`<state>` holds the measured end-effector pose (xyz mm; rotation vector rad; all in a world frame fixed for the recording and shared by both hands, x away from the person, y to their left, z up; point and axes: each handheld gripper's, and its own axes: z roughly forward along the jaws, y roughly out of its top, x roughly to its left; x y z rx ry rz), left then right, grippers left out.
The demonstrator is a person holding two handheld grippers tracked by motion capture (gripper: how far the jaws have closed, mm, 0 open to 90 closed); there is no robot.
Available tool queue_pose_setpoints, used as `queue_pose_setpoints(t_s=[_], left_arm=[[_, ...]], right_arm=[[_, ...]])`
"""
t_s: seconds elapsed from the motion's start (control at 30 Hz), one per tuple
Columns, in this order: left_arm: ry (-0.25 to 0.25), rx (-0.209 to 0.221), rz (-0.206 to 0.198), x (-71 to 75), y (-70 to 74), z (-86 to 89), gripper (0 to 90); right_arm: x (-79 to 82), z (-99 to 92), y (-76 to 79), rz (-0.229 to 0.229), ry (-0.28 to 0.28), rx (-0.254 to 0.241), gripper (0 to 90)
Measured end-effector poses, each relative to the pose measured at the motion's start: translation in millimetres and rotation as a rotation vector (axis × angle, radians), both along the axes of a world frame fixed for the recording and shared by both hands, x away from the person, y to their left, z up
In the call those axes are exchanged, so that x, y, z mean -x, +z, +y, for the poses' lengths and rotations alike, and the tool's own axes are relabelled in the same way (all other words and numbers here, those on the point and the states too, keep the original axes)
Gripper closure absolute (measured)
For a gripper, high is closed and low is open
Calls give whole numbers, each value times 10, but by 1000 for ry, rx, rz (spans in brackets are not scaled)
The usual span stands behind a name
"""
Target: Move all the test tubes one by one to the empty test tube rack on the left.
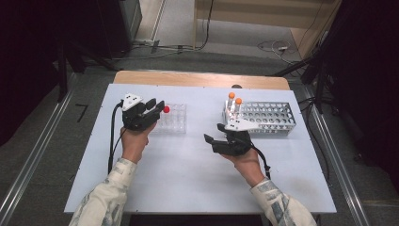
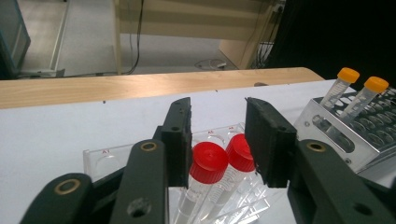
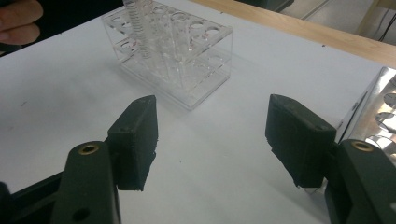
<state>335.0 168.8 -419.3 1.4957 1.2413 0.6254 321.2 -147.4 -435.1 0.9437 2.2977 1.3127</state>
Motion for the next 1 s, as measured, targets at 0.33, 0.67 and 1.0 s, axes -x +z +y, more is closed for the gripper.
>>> queue_pose_setpoints(t_s=[0.33,0.67,1.0], left_arm=[[20,-6,34,269,9,79,266],[27,-39,42,505,-82,142,204],[31,-60,41,528,-112,103,175]], right_arm=[[-89,-151,24,-32,-105,-19,378],[-273,-347,82,-96,-325,7,408],[-620,-422,-55,-64,-445,6,496]])
